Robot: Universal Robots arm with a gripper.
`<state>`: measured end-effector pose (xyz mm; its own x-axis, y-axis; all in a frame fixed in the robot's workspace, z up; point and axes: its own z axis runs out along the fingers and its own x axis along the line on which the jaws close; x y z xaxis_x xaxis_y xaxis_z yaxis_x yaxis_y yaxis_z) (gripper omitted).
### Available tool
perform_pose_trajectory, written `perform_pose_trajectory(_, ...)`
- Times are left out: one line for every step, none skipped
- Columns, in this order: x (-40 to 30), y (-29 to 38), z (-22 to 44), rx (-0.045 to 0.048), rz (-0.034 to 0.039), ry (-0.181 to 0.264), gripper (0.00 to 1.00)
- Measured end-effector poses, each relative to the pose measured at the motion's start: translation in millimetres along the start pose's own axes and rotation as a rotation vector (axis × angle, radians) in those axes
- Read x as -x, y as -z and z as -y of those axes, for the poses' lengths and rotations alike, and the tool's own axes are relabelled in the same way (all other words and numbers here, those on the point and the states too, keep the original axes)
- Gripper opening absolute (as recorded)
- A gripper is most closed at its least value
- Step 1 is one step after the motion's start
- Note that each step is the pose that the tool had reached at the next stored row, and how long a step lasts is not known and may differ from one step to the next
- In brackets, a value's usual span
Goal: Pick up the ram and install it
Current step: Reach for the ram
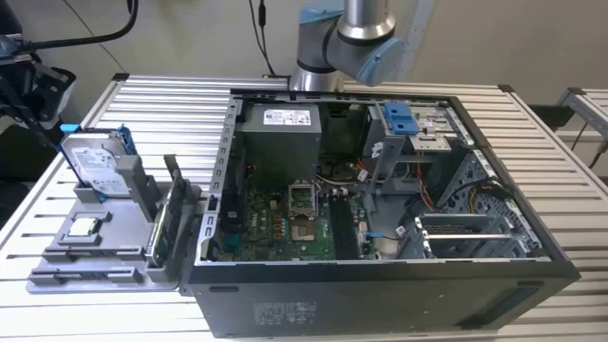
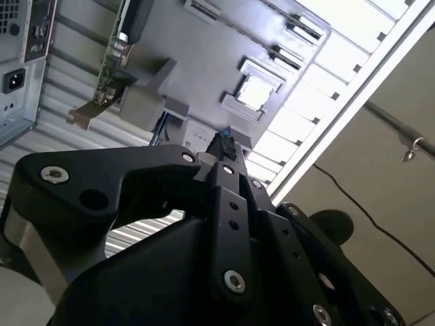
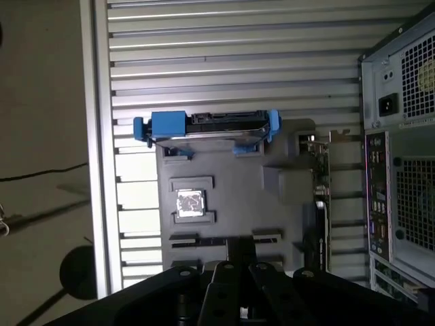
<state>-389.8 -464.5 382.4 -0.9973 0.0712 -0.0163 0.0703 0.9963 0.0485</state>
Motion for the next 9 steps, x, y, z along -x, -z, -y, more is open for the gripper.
perform_pose_trajectory(0.3, -0.3, 0.3, 0.0, -0.0006, 0.0, 0.11)
perform_pose_trajectory(0.4, -0.6, 0.9, 0.0001, -0.0013, 0.0, 0.11)
perform_pose_trajectory(0.6, -0.8, 1.7, -0.0001, -0.002, 0.0, 0.11)
perform_pose_trajectory(0.8, -1.1, 2.4, -0.0002, -0.0026, 0.0, 0.11)
perform_pose_trajectory(1.0, -1.6, 3.1, -0.0001, -0.0032, 0.0, 0.11)
perform_pose_trajectory(1.2, -2.1, 4.0, -0.0002, -0.0039, 0.0, 0.11)
perform_pose_trajectory(1.4, -2.3, 5.4, -0.0004, -0.0046, 0.0, 0.11)
perform_pose_trajectory(1.6, -2.8, 6.9, -0.0003, -0.005, 0.0, 0.11)
perform_pose_trajectory(1.7, -3.3, 9.1, -0.0003, -0.0054, 0.0, 0.11)
